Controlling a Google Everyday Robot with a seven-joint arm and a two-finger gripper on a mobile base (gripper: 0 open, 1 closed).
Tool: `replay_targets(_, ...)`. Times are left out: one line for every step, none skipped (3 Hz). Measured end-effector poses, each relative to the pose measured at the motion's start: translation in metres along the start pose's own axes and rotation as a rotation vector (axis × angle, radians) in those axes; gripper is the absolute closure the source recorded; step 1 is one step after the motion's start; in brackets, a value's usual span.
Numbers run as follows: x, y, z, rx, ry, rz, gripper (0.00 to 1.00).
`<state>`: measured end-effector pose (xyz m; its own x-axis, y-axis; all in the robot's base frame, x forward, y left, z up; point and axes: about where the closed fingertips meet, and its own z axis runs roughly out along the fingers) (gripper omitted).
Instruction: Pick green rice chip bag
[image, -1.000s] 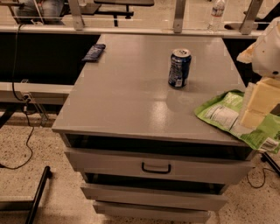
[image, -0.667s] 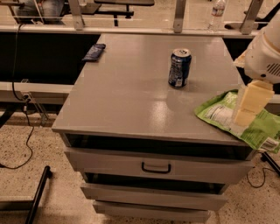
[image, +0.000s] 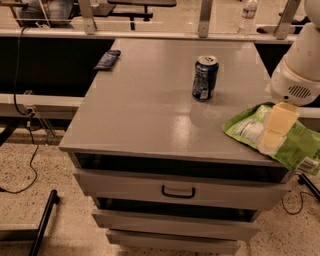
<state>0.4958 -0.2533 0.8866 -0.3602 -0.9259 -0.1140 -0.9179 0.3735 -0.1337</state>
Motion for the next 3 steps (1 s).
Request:
replay_targets(0.028, -0.005, 0.015, -0.025, 0.052, 0.062, 0.00)
replay_targets(0.057, -0.006, 0.018, -0.034, 0.078, 0.115, 0.00)
replay_targets(0.092, -0.011, 0.016, -0.033, 0.091, 0.181, 0.00)
